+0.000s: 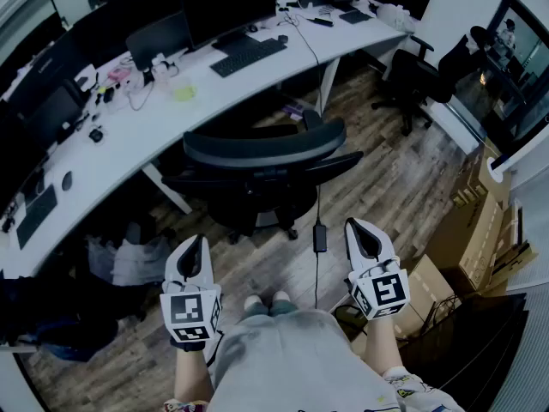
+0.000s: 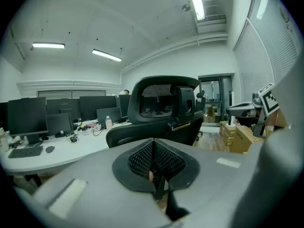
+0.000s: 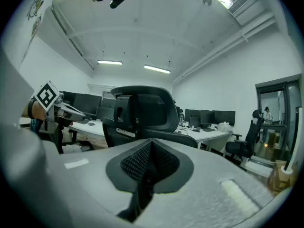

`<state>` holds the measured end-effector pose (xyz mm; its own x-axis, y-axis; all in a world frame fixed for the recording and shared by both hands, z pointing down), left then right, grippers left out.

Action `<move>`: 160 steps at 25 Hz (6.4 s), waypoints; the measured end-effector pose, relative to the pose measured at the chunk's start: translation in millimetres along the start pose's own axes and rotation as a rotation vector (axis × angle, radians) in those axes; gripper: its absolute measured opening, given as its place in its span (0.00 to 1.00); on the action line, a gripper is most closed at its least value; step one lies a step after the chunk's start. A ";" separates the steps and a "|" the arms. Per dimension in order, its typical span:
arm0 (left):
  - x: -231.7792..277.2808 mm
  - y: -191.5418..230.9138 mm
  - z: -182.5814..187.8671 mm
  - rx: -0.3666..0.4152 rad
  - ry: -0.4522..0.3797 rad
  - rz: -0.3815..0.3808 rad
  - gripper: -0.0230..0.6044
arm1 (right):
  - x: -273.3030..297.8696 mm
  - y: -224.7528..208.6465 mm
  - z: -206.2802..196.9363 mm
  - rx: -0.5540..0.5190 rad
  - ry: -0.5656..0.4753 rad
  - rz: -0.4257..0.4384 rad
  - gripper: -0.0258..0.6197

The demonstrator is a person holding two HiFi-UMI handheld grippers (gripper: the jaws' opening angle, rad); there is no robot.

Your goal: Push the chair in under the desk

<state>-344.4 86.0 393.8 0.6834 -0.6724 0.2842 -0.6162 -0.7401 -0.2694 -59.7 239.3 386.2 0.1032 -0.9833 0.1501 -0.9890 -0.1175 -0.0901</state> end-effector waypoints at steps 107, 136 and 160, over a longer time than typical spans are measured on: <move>199.1 85.9 15.2 0.783 0.260 -0.014 0.47 | 216.5 -142.4 21.9 -0.486 0.195 0.258 0.50; 231.4 21.6 40.2 0.703 0.385 0.190 0.46 | 292.0 -231.9 43.4 -0.559 0.143 0.524 0.49; 323.5 62.4 57.0 0.697 0.377 0.242 0.46 | 419.9 -264.5 66.3 -0.580 0.137 0.562 0.50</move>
<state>-139.5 -177.2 416.5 0.3097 -0.8620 0.4012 -0.2604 -0.4828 -0.8362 252.3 -151.8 407.8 -0.4009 -0.8437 0.3569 -0.7909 0.5154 0.3300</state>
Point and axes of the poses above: the fingertips, and each gripper's own axes: x forward along the fingers, y to its left, z out of its top, the point moved 5 cm from there along -x, backward along the fingers, and after that the axes turned 12 degrees about x, right-handed, at the moved point
